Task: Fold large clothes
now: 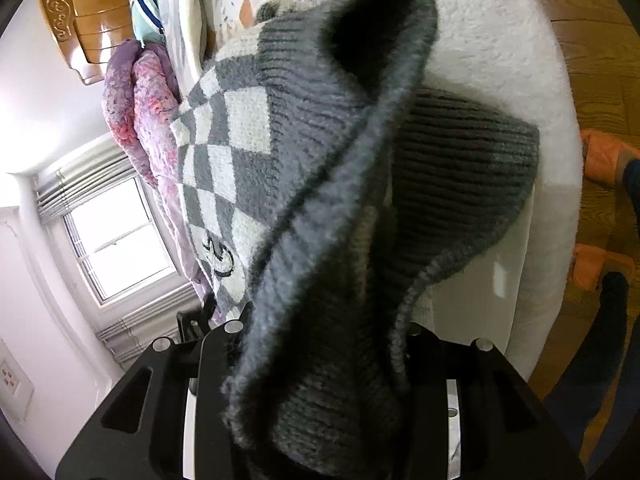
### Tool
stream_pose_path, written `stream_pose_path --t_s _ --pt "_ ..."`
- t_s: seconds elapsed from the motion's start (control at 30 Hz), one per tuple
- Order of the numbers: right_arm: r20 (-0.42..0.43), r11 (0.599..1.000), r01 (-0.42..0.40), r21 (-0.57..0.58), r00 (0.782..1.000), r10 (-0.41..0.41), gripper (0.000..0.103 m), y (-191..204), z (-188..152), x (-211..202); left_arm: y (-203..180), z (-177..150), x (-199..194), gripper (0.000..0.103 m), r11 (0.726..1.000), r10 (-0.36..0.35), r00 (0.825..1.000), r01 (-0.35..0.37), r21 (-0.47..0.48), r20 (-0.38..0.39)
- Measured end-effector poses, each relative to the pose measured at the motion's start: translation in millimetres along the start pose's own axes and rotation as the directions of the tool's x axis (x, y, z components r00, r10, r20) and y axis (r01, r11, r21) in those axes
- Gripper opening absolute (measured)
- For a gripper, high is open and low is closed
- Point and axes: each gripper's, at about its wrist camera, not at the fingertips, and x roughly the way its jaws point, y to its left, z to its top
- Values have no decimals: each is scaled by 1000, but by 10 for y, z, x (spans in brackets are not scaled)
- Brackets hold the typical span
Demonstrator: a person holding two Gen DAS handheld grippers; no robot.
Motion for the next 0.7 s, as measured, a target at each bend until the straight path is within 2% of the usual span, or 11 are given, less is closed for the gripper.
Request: stream_pose_path --t_s 0.07,0.1,0.2,0.23,0.3,0.37,0.5,0.7 --pt "-6 999 33 -27 999 -33 35 93 55 70 19 32 12 100 999 -16 1000 16 -33 7" --pt "-9 995 69 -69 997 -70 35 172 76 95 -18 13 -11 98 1000 -5 999 5 -15 34" --pt "-20 971 155 -180 987 -162 31 461 105 116 -144 -96 -144 82 998 51 994 -55 41 100" --pt "-20 960 172 -222 983 -181 31 560 116 121 -187 -141 -210 78 997 55 991 -60 44 121" --pt "-7 899 212 -383 973 -232 30 972 140 42 -346 -231 -347 75 996 55 983 -66 59 177" --pt "5 840 209 -500 971 -239 30 1382 207 -92 -509 -294 -466 72 997 42 974 -54 50 222" --pt "-8 769 168 -616 975 -220 29 2121 524 -385 -956 -329 -667 66 999 -8 953 -4 39 302" --pt "-19 653 100 -751 985 -173 29 3220 1117 -766 -1812 -92 -671 61 996 -84 922 66 60 379"
